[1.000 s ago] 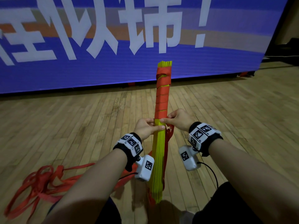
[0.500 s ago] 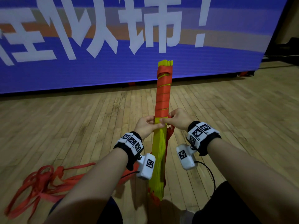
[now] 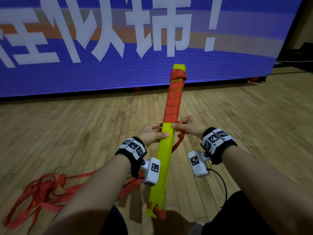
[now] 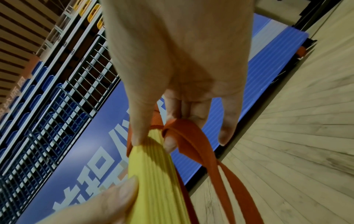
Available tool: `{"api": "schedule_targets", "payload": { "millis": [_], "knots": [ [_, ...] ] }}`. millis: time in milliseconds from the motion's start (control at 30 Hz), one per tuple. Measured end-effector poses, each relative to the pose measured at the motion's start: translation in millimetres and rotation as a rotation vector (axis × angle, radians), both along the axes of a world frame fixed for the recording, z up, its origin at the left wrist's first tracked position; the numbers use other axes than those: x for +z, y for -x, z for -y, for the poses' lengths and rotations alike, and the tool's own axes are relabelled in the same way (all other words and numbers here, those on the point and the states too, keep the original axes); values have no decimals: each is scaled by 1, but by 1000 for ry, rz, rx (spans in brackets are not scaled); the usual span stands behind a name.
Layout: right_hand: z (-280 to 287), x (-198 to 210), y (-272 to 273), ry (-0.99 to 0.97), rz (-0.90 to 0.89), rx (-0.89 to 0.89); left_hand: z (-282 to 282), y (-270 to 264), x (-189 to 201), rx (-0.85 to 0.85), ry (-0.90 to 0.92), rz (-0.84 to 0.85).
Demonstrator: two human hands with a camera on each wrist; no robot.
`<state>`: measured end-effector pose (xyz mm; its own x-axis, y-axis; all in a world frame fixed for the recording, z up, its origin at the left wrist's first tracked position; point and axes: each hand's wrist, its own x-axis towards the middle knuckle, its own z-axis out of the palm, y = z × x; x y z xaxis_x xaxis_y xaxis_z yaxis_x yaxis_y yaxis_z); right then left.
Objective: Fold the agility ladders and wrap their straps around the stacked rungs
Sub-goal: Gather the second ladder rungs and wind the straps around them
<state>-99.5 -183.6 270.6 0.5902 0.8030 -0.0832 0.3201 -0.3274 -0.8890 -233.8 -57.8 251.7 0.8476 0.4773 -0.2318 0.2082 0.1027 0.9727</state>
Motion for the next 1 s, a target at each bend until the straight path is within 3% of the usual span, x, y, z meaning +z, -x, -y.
{"api": "schedule_targets", "payload": {
  "millis": [267, 600, 767, 1000],
  "knots": [
    [-3, -2, 4, 60, 92, 21, 3, -1, -5, 126, -138, 8],
    [-13, -6, 14, 92, 210, -112, 15, -10, -10, 225, -400, 24],
    [-12, -1, 17, 72, 196, -125, 13, -9, -4, 159, -314, 41],
    [-3, 4, 14, 36, 133, -13, 0, 0, -1, -163, -33, 15]
  ]
}}
